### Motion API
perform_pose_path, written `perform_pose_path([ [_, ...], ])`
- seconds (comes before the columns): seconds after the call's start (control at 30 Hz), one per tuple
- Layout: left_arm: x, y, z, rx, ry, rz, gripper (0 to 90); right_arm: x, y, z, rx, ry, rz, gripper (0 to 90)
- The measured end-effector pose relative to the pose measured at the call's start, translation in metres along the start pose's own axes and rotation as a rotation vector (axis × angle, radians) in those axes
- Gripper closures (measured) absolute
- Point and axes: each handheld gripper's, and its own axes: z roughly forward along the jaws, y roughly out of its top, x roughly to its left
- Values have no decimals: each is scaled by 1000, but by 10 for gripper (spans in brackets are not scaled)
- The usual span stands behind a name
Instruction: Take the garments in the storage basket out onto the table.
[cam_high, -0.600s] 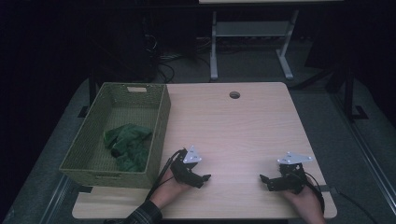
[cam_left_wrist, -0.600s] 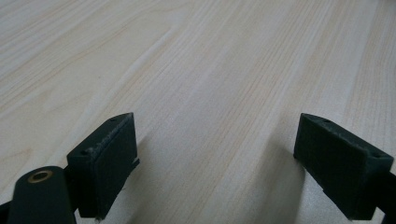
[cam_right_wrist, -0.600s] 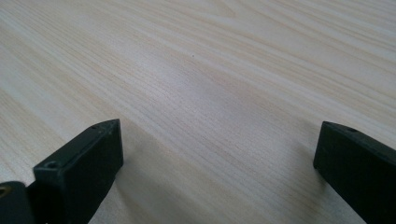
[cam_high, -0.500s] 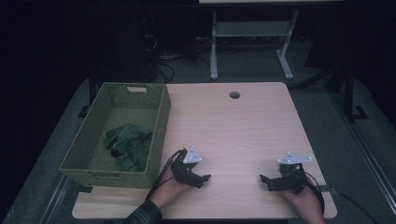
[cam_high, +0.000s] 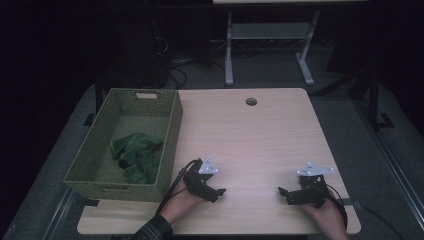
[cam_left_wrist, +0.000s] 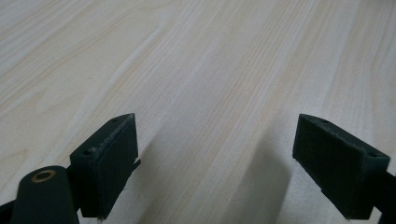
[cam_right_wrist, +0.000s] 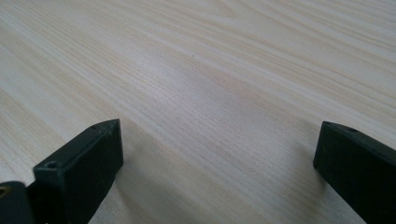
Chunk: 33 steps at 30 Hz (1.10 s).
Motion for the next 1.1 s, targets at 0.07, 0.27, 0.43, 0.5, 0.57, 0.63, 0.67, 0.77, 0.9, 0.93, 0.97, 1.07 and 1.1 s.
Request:
perform_pose_path([
  [0.07, 0, 2, -2, -8, -1, -3, 135, 0, 0, 0, 0, 0, 0, 13],
  [0.27, 3, 9, -13, -20, -9, -20, 135, 0, 0, 0, 0, 0, 0, 13],
  [0.43, 4, 11, -18, -28, -8, -22, 136, 0, 0, 0, 2, 1, 4, 13],
  [0.5, 5, 13, -20, -27, -7, -21, 136, 0, 0, 0, 2, 1, 3, 13],
  [0.57, 6, 14, -23, -35, -9, -32, 136, 0, 0, 0, 2, 1, 3, 13],
  [0.63, 7, 17, -26, -40, -11, -35, 136, 0, 0, 0, 1, 0, 1, 13],
  [0.67, 8, 17, -27, -45, -10, -36, 136, 0, 0, 0, 1, 0, 2, 13],
  [0.77, 9, 20, -31, -47, -8, -42, 136, 0, 0, 0, 2, 1, 4, 13],
  [0.9, 10, 24, -35, -50, -11, -49, 136, 0, 0, 0, 2, 1, 4, 13],
  [0.93, 11, 25, -37, -48, -14, -47, 136, 0, 0, 0, 2, 2, 4, 13],
  [0.97, 11, 25, -37, -48, -14, -47, 136, 0, 0, 0, 2, 2, 4, 13],
  [1.07, 12, 28, -41, -57, -16, -53, 136, 0, 0, 0, 2, 1, 3, 13],
  [1.1, 13, 30, -43, -54, -18, -51, 136, 0, 0, 0, 2, 2, 4, 13],
])
